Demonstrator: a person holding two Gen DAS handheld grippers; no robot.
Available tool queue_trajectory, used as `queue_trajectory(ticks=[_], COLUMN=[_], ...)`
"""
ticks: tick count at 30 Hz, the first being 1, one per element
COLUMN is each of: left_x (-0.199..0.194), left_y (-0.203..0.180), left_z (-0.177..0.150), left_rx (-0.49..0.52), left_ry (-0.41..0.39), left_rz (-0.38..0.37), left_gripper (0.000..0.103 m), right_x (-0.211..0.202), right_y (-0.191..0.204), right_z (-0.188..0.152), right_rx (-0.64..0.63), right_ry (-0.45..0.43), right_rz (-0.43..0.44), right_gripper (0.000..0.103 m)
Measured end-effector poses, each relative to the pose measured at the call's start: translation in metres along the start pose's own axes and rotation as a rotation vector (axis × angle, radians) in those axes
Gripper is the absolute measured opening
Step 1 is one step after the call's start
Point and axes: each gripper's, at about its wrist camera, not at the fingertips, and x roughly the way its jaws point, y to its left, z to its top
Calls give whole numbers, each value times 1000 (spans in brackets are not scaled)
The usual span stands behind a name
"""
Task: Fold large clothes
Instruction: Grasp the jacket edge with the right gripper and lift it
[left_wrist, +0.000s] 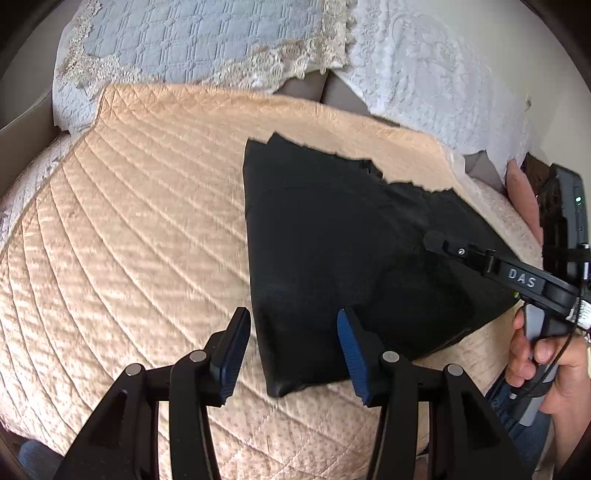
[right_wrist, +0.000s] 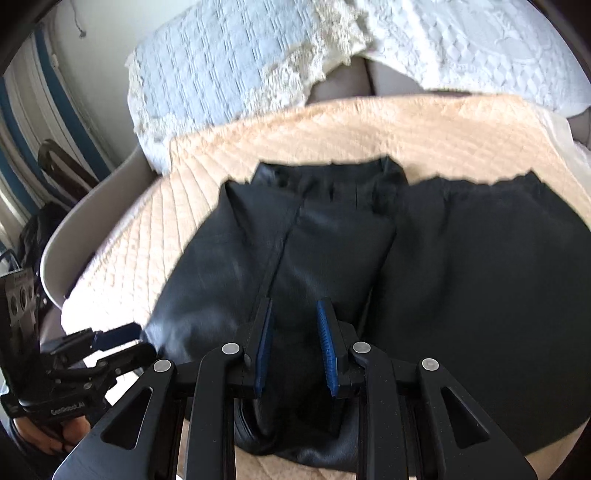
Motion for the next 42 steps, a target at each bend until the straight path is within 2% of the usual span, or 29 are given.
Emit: queue_trajectory(ticks=[2,4,6,8,10,13,16,18,21,27,29,33,36,42], left_x=[-1,5,18,33,33,21,16,19,30,42,42,42,42,44], left_y=[-2,-3,-3,-4,-8,-15,-34,-47,-59,-65,-66,-68,-71,-74], left_z=[12,23,28,30,30,30,30,28,24,15,15,14,17,16], left_rx=[12,17,10,12,21,18,60,87,114,146,154,157,159,168], left_ry=[-28,-43,-22,13,13,-9,-31,-28,-7,-7,-6,-2,6,9], left_rz=[1,5,-6,-5,9,-42,-83,-102,-114,-72,-62,-43,-22,2], left_gripper=[51,51,51,51,51,51,51,51,51,51,51,51,51,51], right_x=[6,23,42,42,26,-7,-30,-38,-55,-108,-125,-144,-151,-157], right_y=[-6,-19,-30,-37,-37,-41,-55,-68,-100,-183,-197,-192,-184,-188], right_z=[11,18,18,17,16,3,-16,-24,-35,-62,-68,-72,-78,-97], right_rx=[16,52,66,95,101,117,169,203,300,550,618,616,637,719], right_ry=[-8,21,74,76,53,9,-18,-22,-45,-152,-196,-220,-230,-212], right_rz=[-8,-21,-37,-10,-10,30,44,35,0,-100,-81,-119,-107,-142], right_gripper=[25,25,25,25,25,26,42,43,43,42,42,42,43,58])
